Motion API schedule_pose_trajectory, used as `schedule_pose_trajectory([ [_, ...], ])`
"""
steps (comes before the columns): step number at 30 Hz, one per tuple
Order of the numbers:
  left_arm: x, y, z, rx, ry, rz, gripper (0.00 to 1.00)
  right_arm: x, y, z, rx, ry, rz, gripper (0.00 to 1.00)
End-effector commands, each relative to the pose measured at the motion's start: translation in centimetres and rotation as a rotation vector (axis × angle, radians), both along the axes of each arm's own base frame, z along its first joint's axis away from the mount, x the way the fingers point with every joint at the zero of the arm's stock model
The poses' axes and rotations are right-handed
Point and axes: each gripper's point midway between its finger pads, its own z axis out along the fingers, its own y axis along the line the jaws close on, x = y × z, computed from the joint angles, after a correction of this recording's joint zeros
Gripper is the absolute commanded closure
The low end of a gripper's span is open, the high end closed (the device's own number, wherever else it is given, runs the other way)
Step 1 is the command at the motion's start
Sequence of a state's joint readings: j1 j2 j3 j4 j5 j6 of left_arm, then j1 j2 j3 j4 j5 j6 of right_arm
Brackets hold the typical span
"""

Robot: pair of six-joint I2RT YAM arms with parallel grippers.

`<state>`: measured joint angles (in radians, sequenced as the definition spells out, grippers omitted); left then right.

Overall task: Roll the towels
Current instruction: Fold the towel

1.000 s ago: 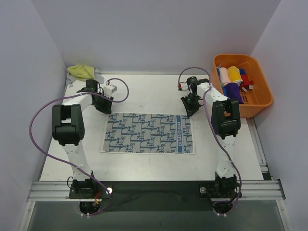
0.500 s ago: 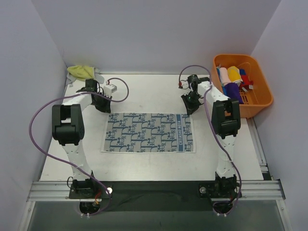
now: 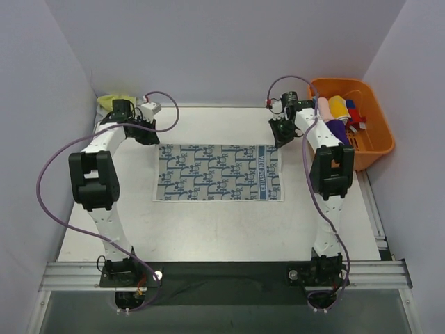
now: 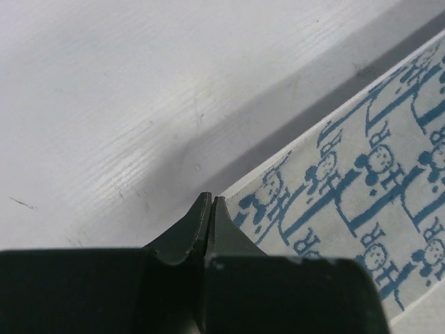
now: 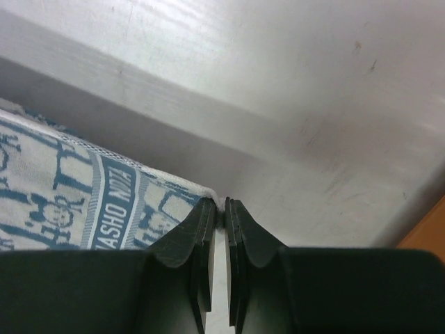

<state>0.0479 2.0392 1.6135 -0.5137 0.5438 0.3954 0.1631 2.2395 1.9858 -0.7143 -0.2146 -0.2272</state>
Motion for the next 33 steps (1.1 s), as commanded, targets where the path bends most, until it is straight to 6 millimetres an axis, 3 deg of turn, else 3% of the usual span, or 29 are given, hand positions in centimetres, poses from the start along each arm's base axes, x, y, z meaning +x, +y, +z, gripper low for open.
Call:
schedule_pose_trajectory([
  [1,-1.5,-0.2,4.6,-0.057,-0.080,-0.052,1.00,-2.0,-0.7,4.2,0.006,-0.038,0.031,1.00],
  [2,-3.1,0.0,3.6,-0.069,-0.040,-0.055,1.00,-3.3,-0.9,3.3,0.003,-0.003,0.042,1.00],
  [4,-4.8,-0.1,4.5,-0.071,-0.057,-0.088,1.00,-4.7,-0.9,4.0,0.009,-0.002,0.059,1.00],
  [5,-6.6,-0.1,3.3,-0.083,-0.014,-0.095,1.00,-5.8,-1.2,3.2,0.006,0.029,0.062,1.00],
  [6,-7.4,-0.1,3.9,-0.071,-0.032,-0.116,1.00,-6.5,-1.2,3.1,0.006,0.040,0.069,1.00],
  [7,-8.3,0.0,3.6,-0.070,-0.020,-0.122,1.00,-7.2,-1.1,3.6,0.014,0.034,0.075,1.00],
  [11,-12.4,0.0,2.1,-0.067,0.053,-0.143,1.00,-10.6,-1.1,2.2,0.034,0.116,0.093,1.00],
  [14,-13.6,0.1,2.4,-0.067,0.046,-0.144,1.00,-11.9,-1.0,2.2,0.051,0.133,0.109,1.00],
  [18,-15.3,0.3,1.1,-0.053,0.086,-0.140,1.00,-14.3,-0.8,1.1,0.073,0.186,0.132,1.00],
  [22,-16.2,0.5,0.1,-0.054,0.121,-0.133,1.00,-15.3,-0.1,0.6,0.087,0.209,0.142,1.00],
  [25,-15.4,0.5,-0.1,-0.069,0.127,-0.105,1.00,-13.9,-0.4,0.3,0.066,0.186,0.115,1.00],
  [28,-13.1,0.7,0.3,-0.087,0.104,-0.053,1.00,-10.7,-0.9,0.5,0.032,0.110,0.091,1.00],
  [29,-11.7,0.9,1.1,-0.085,0.067,-0.043,1.00,-8.9,-0.8,1.6,0.028,0.059,0.092,1.00],
  [31,-10.1,1.1,1.1,-0.088,0.052,-0.021,1.00,-7.0,-1.1,1.4,0.007,0.031,0.082,1.00],
  [32,-8.2,1.5,2.0,-0.070,-0.006,-0.012,1.00,-5.0,-0.9,2.9,0.001,-0.030,0.085,1.00],
  [33,-7.2,1.7,1.6,-0.070,-0.006,0.005,1.00,-4.1,-1.0,2.5,-0.013,-0.036,0.084,1.00],
])
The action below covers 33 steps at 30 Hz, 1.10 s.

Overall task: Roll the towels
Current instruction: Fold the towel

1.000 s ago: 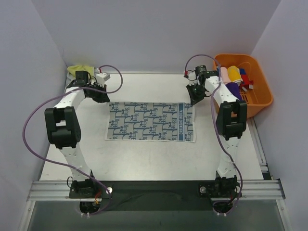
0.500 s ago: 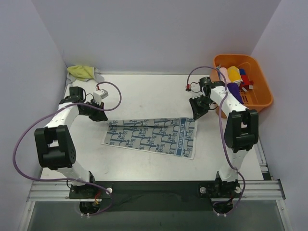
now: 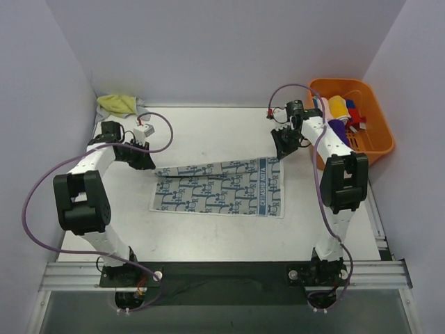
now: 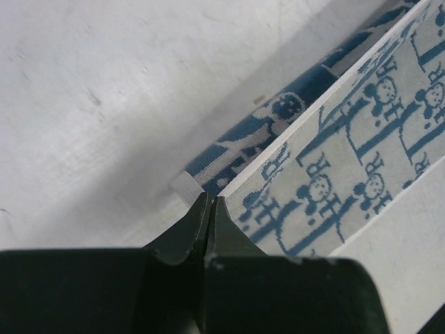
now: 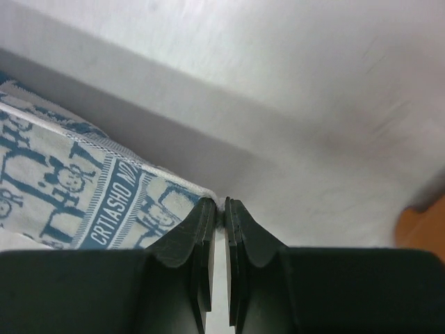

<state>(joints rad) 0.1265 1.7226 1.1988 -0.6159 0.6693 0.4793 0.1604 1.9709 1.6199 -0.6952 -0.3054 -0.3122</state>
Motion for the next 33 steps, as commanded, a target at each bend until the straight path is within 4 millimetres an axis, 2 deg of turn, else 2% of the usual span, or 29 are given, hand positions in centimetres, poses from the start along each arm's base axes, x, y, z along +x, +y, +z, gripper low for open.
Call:
schedule_pose_trajectory([
  [1,6.3,1.3,2.5,0.023,-0.164,0.065,1.00,5.0,-1.1,2.0,-0.071,-0.139,-0.026,1.00],
  [3,8.8,1.7,3.7,0.030,-0.214,0.077,1.00,7.0,-1.2,3.4,-0.086,-0.210,-0.011,1.00],
  [5,9.7,1.6,4.5,0.022,-0.241,0.067,1.00,7.8,-0.9,4.4,-0.077,-0.256,0.016,1.00],
  [6,9.7,1.3,5.3,0.009,-0.265,0.042,1.00,7.3,-0.9,5.1,-0.073,-0.277,0.051,1.00],
  [8,8.9,0.9,5.5,0.000,-0.272,0.007,1.00,6.3,0.2,5.4,-0.018,-0.300,0.123,1.00],
  [9,8.2,0.6,6.2,0.003,-0.302,-0.026,1.00,5.5,0.5,7.0,0.004,-0.344,0.153,1.00],
  [10,7.0,0.4,5.0,0.001,-0.275,-0.038,1.00,3.5,0.4,4.8,0.003,-0.301,0.216,1.00],
  [11,6.1,0.3,4.5,0.007,-0.269,-0.051,1.00,2.9,0.7,4.7,0.016,-0.320,0.252,1.00],
  [12,5.3,0.3,4.9,0.021,-0.293,-0.078,1.00,1.8,1.2,5.4,0.044,-0.345,0.298,1.00],
  [13,3.7,0.2,3.4,0.022,-0.250,-0.088,1.00,-0.2,1.1,3.1,0.034,-0.299,0.363,1.00],
  [15,2.1,0.0,3.0,0.037,-0.257,-0.125,1.00,-1.9,1.3,2.4,0.040,-0.298,0.434,1.00],
  [16,0.5,-0.3,1.5,0.029,-0.213,-0.136,1.00,-3.6,1.2,0.7,0.043,-0.256,0.464,1.00],
  [20,-1.8,-0.4,-1.2,0.053,-0.147,-0.153,1.00,-5.2,1.5,-1.8,0.024,-0.227,0.534,1.00],
  [23,-2.6,-0.5,-3.4,0.066,-0.069,-0.146,1.00,-5.5,1.4,-3.6,0.016,-0.165,0.509,1.00],
  [24,-2.7,-0.5,-3.7,0.070,-0.059,-0.144,1.00,-5.7,1.3,-4.4,0.016,-0.138,0.503,1.00],
  [27,-3.1,-0.7,-4.5,0.067,-0.027,-0.140,1.00,-6.1,1.3,-5.2,0.021,-0.106,0.487,1.00],
  [33,-3.2,-0.5,-4.9,0.084,-0.003,-0.131,1.00,-6.4,1.0,-5.3,0.012,-0.097,0.474,1.00],
])
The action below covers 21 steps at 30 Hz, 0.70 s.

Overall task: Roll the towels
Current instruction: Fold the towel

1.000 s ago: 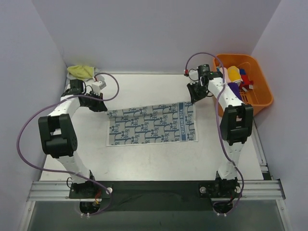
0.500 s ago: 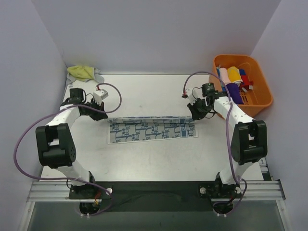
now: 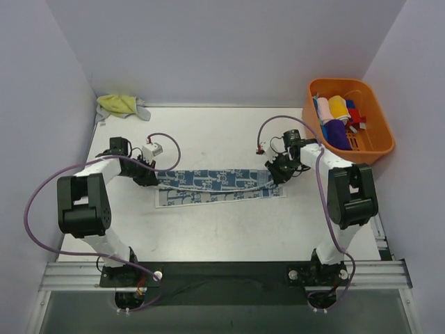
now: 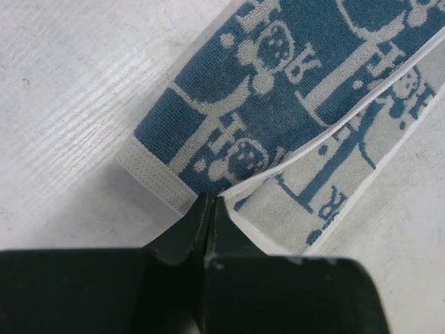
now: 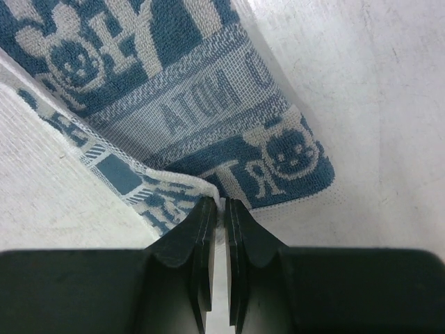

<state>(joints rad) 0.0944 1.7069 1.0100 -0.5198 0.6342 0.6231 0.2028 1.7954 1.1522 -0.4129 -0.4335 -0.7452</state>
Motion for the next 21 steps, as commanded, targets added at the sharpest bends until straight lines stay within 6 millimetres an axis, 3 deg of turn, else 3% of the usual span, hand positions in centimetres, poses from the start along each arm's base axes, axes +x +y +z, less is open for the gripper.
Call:
schedule_pose_trajectory([
  [1,0.2,0.0,0.1,0.007,0.001,-0.006,1.00,-0.3,-0.3,0.4,-0.011,-0.002,-0.006,1.00],
  [4,-0.1,-0.3,1.2,-0.011,0.003,-0.022,1.00,0.1,-0.4,1.6,-0.006,-0.027,-0.020,1.00],
  [11,-1.5,-1.3,5.9,-0.055,-0.057,-0.077,1.00,1.0,-0.2,5.1,0.034,-0.069,-0.065,1.00],
  [17,-3.9,-2.5,7.7,-0.088,-0.056,-0.152,1.00,0.7,0.0,4.8,0.044,-0.023,-0.085,1.00],
  [21,-6.0,-3.1,7.0,-0.089,-0.012,-0.209,1.00,0.7,-0.2,4.6,0.048,-0.007,-0.104,1.00],
])
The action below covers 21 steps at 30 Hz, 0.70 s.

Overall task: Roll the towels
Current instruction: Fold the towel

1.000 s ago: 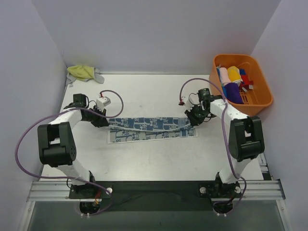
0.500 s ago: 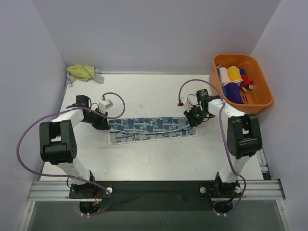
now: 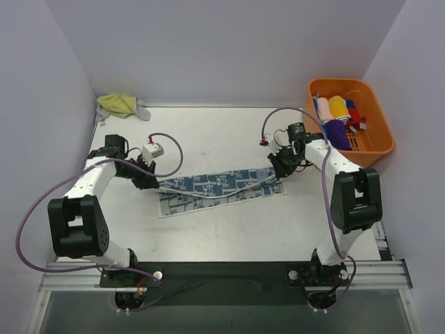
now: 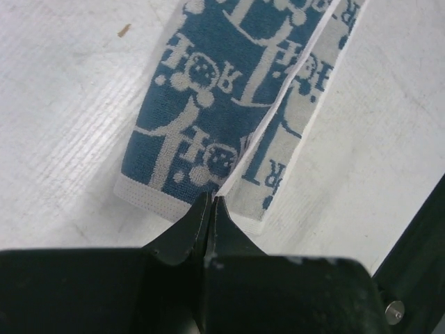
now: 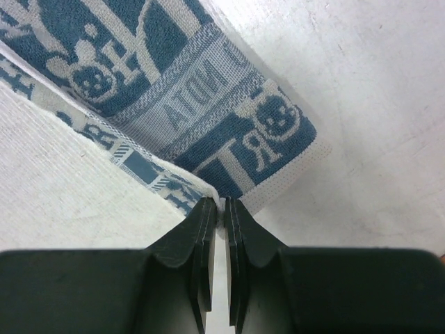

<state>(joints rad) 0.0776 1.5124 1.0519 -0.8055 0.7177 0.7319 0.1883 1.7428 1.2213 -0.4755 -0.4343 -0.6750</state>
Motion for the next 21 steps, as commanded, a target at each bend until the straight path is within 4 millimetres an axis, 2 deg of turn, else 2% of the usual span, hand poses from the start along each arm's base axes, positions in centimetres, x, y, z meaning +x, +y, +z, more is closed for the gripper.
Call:
schedule_pose_trajectory([
  [1,-2.2,-1.3,0.5,-0.029,0.017,-0.111,1.00,-0.2,-0.1,1.1,0.021,0.027,-0.027,1.00],
  [4,-3.9,-1.6,-1.7,0.003,0.100,-0.149,1.00,-0.3,-0.5,0.4,0.007,0.046,-0.036,1.00],
  [6,-4.4,-1.1,-3.8,0.058,0.155,-0.150,1.00,-0.2,-0.7,0.1,-0.004,0.053,-0.042,1.00],
  [7,-5.0,-1.4,-5.1,0.079,0.206,-0.158,1.00,-0.3,-0.8,-0.4,-0.010,0.066,-0.048,1.00],
  [11,-3.6,-0.3,-7.8,0.168,0.254,-0.092,1.00,-0.2,-1.3,-1.6,-0.046,0.100,-0.072,1.00],
  [16,0.2,1.8,-10.0,0.277,0.250,0.008,1.00,-0.6,-1.8,-3.3,-0.071,0.159,-0.107,1.00],
  [19,3.6,2.7,-9.6,0.306,0.189,0.057,1.00,-0.7,-1.6,-3.6,-0.065,0.179,-0.130,1.00],
  [20,5.5,3.2,-9.3,0.323,0.161,0.072,1.00,-0.7,-1.5,-3.7,-0.061,0.186,-0.144,1.00],
  [21,6.3,3.3,-9.2,0.330,0.150,0.078,1.00,-0.5,-1.5,-3.6,-0.056,0.186,-0.152,1.00],
])
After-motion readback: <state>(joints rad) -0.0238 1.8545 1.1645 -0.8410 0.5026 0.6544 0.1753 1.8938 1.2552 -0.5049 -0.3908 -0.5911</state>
